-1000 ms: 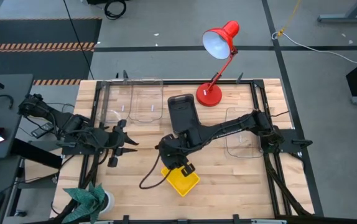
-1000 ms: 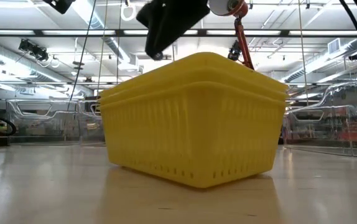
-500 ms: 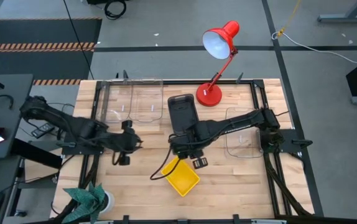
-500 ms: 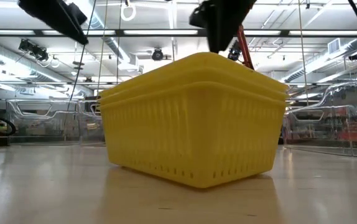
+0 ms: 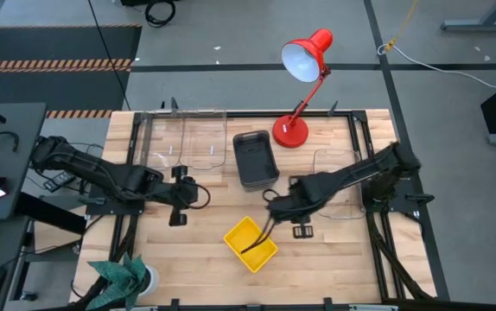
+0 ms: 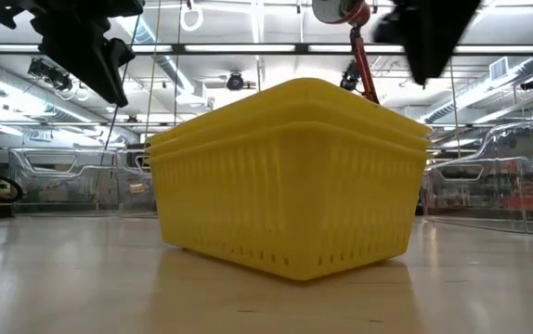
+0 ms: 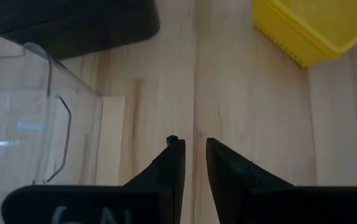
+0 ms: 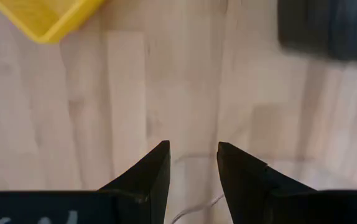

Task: Stack baskets by color
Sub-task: Stack the right transparent bin on the middle transparent bin

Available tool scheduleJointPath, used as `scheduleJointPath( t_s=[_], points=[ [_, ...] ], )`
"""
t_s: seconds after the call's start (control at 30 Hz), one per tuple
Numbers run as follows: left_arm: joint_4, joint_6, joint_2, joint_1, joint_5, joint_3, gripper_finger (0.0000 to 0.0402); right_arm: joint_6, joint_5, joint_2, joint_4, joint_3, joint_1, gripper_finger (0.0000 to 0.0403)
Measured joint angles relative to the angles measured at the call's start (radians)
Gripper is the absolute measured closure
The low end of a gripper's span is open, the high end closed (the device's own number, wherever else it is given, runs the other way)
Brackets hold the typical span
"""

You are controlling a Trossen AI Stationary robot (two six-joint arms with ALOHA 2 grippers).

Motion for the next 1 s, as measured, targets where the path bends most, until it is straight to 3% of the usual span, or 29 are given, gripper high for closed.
scheduleJointPath(
  t_s=[0.2,0.43,0.73,1.0],
  points=[
    [0.011,0.022,-0.001,0.0,-0.003,0.0,0.0334,0.237,-0.015,-0.166,0.045,-0.216,0.034,0.0265],
    [0.012,0.012,-0.001,0.0,-0.015,0.0,0.0327,0.398,-0.084,-0.258,0.05,-0.352,0.064,0.0244],
    [0.01,0.012,-0.001,0.0,-0.017,0.0,0.0291,0.421,-0.12,-0.26,0.044,-0.459,0.098,0.0185],
    [0.001,0.011,-0.001,-0.002,-0.004,0.0,0.0293,0.394,-0.177,-0.26,0.05,-0.555,0.099,0.0202]
  ],
)
